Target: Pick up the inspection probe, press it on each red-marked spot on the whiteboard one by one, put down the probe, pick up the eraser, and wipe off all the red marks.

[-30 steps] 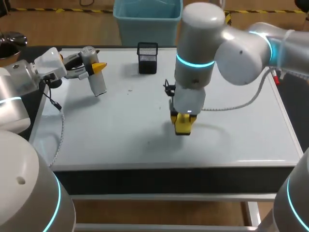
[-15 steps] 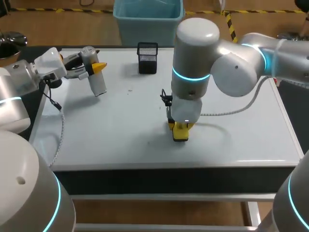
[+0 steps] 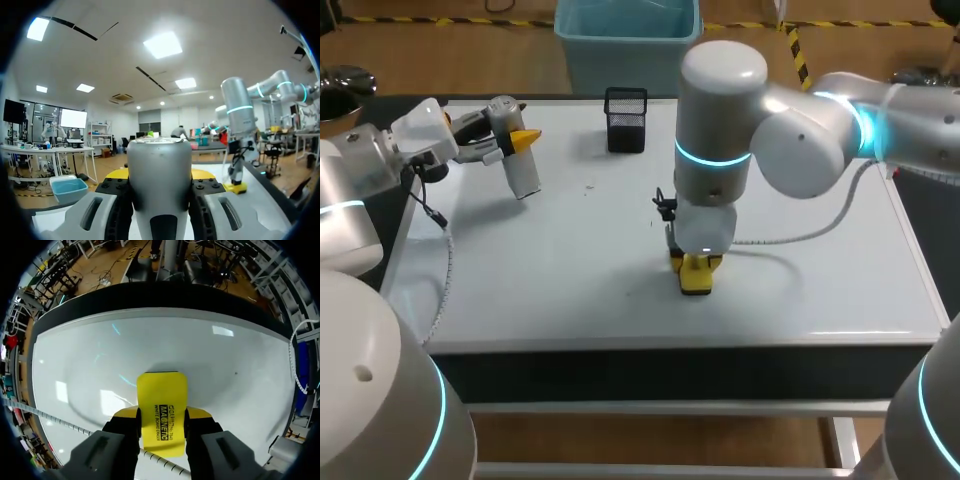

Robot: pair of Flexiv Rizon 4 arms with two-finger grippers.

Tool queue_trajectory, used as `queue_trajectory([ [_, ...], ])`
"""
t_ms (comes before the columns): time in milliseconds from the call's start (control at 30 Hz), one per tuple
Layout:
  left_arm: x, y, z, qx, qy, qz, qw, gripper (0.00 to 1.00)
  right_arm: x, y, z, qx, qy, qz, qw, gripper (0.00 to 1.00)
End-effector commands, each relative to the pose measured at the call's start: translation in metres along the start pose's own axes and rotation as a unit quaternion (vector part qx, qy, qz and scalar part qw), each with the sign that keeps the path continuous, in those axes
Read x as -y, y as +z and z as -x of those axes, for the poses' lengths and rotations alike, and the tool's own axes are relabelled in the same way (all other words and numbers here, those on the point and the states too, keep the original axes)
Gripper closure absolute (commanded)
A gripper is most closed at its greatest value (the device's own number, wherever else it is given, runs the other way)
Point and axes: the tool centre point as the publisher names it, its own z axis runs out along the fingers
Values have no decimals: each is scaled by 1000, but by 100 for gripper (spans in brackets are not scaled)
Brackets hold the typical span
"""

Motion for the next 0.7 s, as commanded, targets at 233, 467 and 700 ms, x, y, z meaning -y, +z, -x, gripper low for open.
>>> queue_trajectory([
  [233, 1, 0, 0, 0, 0, 0, 1000, 100, 20, 13, -35, -8, 43, 0, 999, 100],
  [467, 1, 0, 0, 0, 0, 0, 1000, 100, 32, 15, -59, -11, 73, -2, 997, 100],
  [700, 1, 0, 0, 0, 0, 0, 1000, 100, 38, 7, -68, -6, 83, -10, 997, 100],
])
